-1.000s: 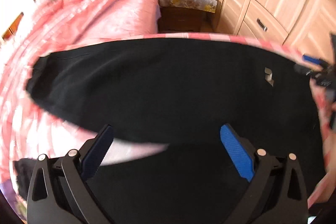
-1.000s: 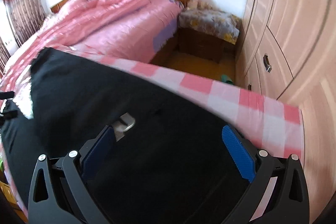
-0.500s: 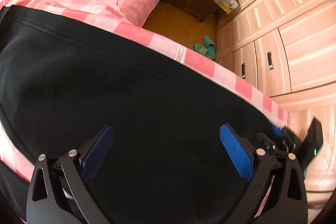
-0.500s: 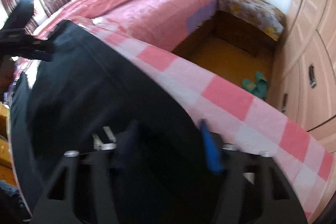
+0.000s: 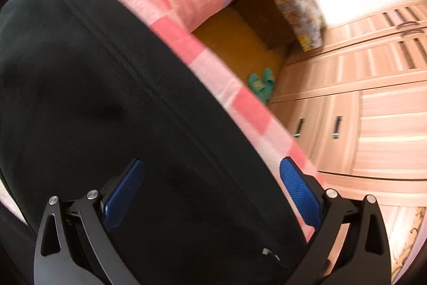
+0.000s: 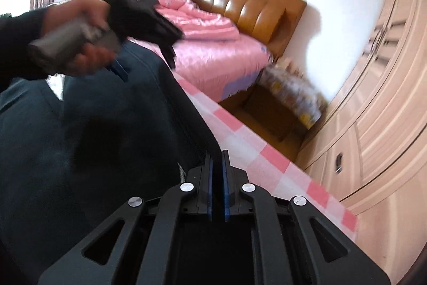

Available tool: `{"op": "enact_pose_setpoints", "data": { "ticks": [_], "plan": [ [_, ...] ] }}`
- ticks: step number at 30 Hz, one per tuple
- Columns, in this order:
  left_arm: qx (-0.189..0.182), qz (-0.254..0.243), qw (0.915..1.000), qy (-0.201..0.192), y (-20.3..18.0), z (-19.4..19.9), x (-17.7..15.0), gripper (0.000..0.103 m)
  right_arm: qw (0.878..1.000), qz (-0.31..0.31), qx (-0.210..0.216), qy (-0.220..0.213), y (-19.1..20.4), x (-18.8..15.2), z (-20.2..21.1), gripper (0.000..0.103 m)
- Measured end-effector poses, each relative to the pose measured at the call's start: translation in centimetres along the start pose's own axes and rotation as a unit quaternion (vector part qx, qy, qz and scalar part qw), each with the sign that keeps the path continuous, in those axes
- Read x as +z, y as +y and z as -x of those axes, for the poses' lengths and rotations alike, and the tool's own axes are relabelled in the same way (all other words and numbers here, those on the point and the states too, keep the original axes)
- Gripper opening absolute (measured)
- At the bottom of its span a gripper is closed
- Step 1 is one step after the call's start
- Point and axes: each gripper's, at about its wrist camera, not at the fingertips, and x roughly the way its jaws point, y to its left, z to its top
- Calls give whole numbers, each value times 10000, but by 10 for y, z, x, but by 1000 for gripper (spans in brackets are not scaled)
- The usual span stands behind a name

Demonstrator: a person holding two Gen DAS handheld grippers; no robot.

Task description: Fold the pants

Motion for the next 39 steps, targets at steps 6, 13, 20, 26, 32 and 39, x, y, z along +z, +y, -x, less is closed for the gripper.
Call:
{"op": "enact_pose_setpoints", "data": {
  "ticks": [6,13,20,26,32,39],
  "plan": [
    [-380,-406,9958,-725,28,52,-27,10,9985,267,-407,-256,45,-17,50,8],
    [-1450,-1938,9302,-2761,115,195,-190,10,9938,410,-507,-900,126,-63,141,8],
    [-580,-2010,9544,-2132,243,112,-294,12,9969,656,250,364,207,-143,128,16],
    [-840,-2355,9429,-2200,257,127,-309,73,9981,-607,-1,49,182,-158,171,98],
    [-992,-2133,9475,-2166,261,133,-311,77,9446,-3278,-158,-31,83,-210,190,91],
    [-549,-2456,9405,-2284,252,129,-327,80,9054,-4241,-37,179,44,-234,165,72]
  ]
}}
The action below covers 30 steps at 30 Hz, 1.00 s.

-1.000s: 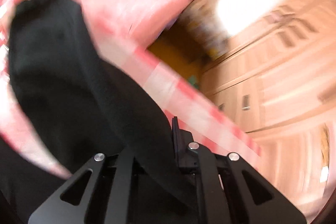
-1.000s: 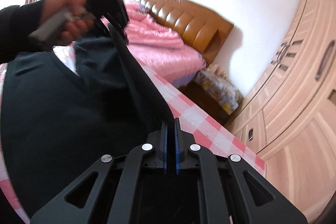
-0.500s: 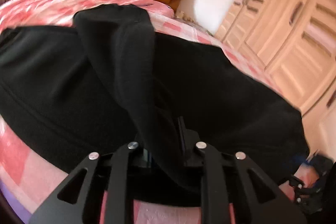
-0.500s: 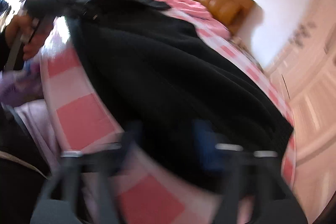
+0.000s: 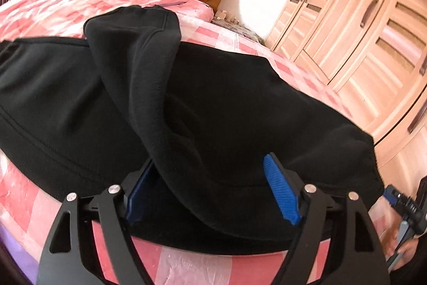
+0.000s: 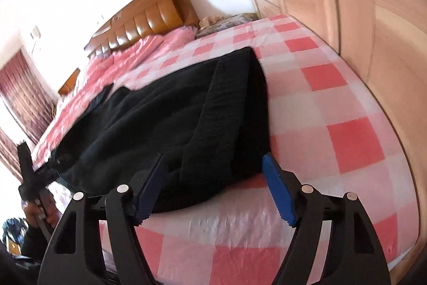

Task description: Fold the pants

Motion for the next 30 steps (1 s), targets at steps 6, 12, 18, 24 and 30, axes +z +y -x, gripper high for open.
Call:
{"op": "enact_pose_setpoints", "data": {
  "ticks": [6,12,18,24,30],
  "plan": [
    [93,-72,9999,39,-3,-5,3,79,9998,-139,102,122,3,-17,3,47],
    [190,-181,9996,100,-5,-11,4,77,9992,-310,124,236,5,-35,14,48],
    [407,-388,9984,105,-7,-14,4,9,9986,337,-16,-401,24,-22,36,9],
    [217,-645,9967,-450,-28,28,17,9,9886,974,-491,-1039,42,9,74,9],
    [634,-991,9929,146,-29,-8,-14,12,9955,517,-747,-259,-8,-24,21,9]
  ]
}}
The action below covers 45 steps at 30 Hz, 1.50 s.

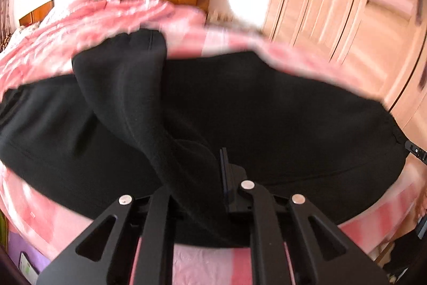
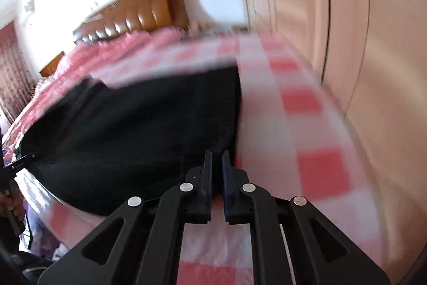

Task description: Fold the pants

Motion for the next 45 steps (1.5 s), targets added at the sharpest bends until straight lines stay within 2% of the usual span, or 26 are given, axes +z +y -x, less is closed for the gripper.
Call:
{"op": "enact_pose_setpoints", "data": {
  "ticks": [3,8,10,12,14,15,16,17,19,20,21,22,23,24,25,27,30,33,34,36,38,39,41,43,44,45],
  "plan": [
    [170,-215,9995,-149,-3,3,-4,12,9993,-172,229,-250,-3,3,15,9],
    [-7,181,9983,-547,6,25,11,12,9978,52,339,-560,14,17,35,9],
    [59,128,9979,-626,4,30,12,12,9987,29,252,-443,13,11,28,9],
    [145,-4,9987,-480,2,22,7,12,9999,-80,86,-100,2,-3,6,10],
    [147,-32,9998,-124,2,4,-4,12,9995,-255,171,-95,-7,-11,-1,10],
    [174,-68,9996,-219,1,4,-8,14,9993,-294,195,-86,-8,-10,0,12],
    [323,-261,9988,-247,-3,6,-9,15,9996,-262,131,-57,-6,-7,4,14],
    [399,-391,9981,-261,-6,7,-9,16,9998,-166,54,-17,-3,-3,7,24],
    [481,-531,9969,-335,-7,12,-7,29,9995,25,-298,46,4,4,15,67],
    [547,-505,9965,-388,-5,16,-6,46,9985,130,-523,-126,11,7,26,99],
    [648,-382,9958,-527,-1,23,-4,61,9969,263,-618,-401,18,9,38,99],
    [945,-256,9926,-723,1,32,-4,72,9955,435,-645,-537,25,12,43,99],
    [1442,-122,9834,-1091,2,46,-3,89,9938,628,-674,-628,36,14,48,99],
    [1723,-66,9747,-1423,-1,57,-2,95,9908,915,-680,-727,54,18,51,99],
    [1817,-111,9656,-1855,-7,73,2,95,9894,1088,-609,-744,66,20,51,99],
    [1605,-432,9643,-2061,-22,85,15,97,9862,1499,-262,-656,98,22,39,99],
    [1344,-1283,9682,-1673,-60,67,40,101,9821,1852,-5,-353,135,25,10,99],
    [878,-1918,9740,-827,-91,17,61,101,9790,2007,329,107,166,27,-26,98],
    [698,-2052,9754,-396,-98,-7,70,101,9780,2023,417,288,173,28,-36,98],
    [275,-2039,9783,241,-107,-40,85,101,9753,2055,483,644,180,28,-56,98],
    [173,-2093,9747,768,-117,-75,103,101,9752,2020,333,844,182,21,-64,98],
    [198,-2143,9724,904,-120,-87,107,101,9752,1963,249,994,177,17,-70,98],
    [601,-2065,9698,1151,-111,-121,122,102,9823,1362,729,1062,151,13,-71,99],
    [11,-1330,9812,1402,-84,-140,140,102,9804,1509,838,946,144,8,-62,98],
    [-37,-1147,9832,1421,-77,-143,146,102,9802,1512,854,951,142,8,-58,98],
    [182,-1120,9841,1369,-74,-145,151,102,9819,1405,824,970,141,10,-53,98]
  ]
}}
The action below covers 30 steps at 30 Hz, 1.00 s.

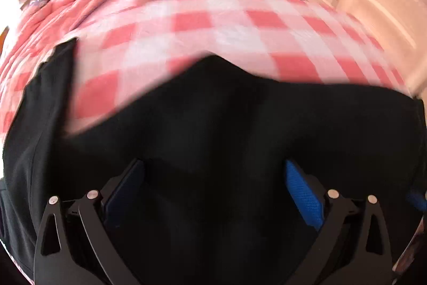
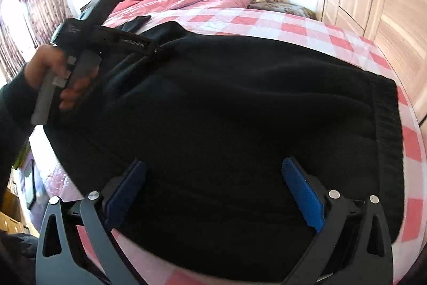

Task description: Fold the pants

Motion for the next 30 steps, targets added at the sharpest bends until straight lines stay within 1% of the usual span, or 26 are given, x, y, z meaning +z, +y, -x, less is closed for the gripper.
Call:
{"op": "enact_pose_setpoints", "data": {
  "ticks": [2,3,4,5,6,7,8,9,10,11,12,13,14,15,17,18,19,20,21,23,25,27,29,30],
  "plan": [
    [-22,96,9999,-70,0,7,2,100,9996,-238,64,-165,-4,1,11,98],
    [-86,126,9996,-228,-1,14,-2,100,9987,-384,196,-256,-9,0,15,98],
    [-21,66,9990,-440,-3,17,-2,101,9980,-512,277,-228,-14,-2,13,98],
    [212,-18,9987,-457,-6,13,-2,101,9976,-574,332,-188,-20,-5,9,99],
    [391,-78,9988,-291,-7,2,-3,102,9983,-418,292,-297,-18,-8,10,99],
    [277,-37,9993,-259,-5,-3,-4,102,9994,-178,150,-246,-12,-11,8,99],
    [127,133,9992,-345,2,-3,-4,102,9998,11,-9,-202,-6,-12,8,99],
    [57,183,9994,-298,6,-4,-3,102,9997,88,-108,-177,-2,-12,8,99],
    [128,128,9995,-265,5,1,-3,102,9998,31,-121,-162,-2,-12,10,99],
    [261,64,9991,-339,5,9,-1,102,9998,-31,-97,-145,-4,-10,11,98],
    [389,-16,9978,-543,5,19,1,102,9998,-135,-54,-139,-7,-8,14,98],
    [598,-91,9946,-845,9,35,4,102,9996,-233,-28,-147,-10,-5,15,98],
    [794,-80,9913,-1050,18,45,11,102,9992,-349,-27,-165,-12,-3,17,98],
    [949,-17,9894,-1095,27,49,17,102,9987,-462,-52,-212,-14,1,20,98],
    [1377,303,9869,-783,67,41,42,102,9973,-572,54,-452,-13,13,31,98],
    [1578,441,9850,-534,85,32,54,101,9967,-535,142,-596,-9,20,36,98],
    [1700,606,9834,-176,109,17,67,100,9963,-482,183,-693,-4,26,40,98],
    [1684,764,9827,144,131,3,79,95,9959,-416,207,-777,2,31,42,98],
    [1603,855,9830,276,143,-5,85,80,9957,-319,226,-845,8,37,43,98],
    [1274,1084,9847,481,169,-23,100,68,9958,-225,244,-856,18,36,45,98],
    [1241,1282,9826,523,186,-37,111,66,9962,-200,324,-779,22,38,40,98],
    [1249,1411,9806,532,196,-50,117,66,9966,-214,383,-696,22,37,34,98],
    [1043,1520,9815,520,204,-61,120,66,9973,-236,410,-559,22,34,28,98],
    [999,1543,9815,529,206,-67,119,68,9975,-262,415,-503,21,32,25,98]
  ]
}}
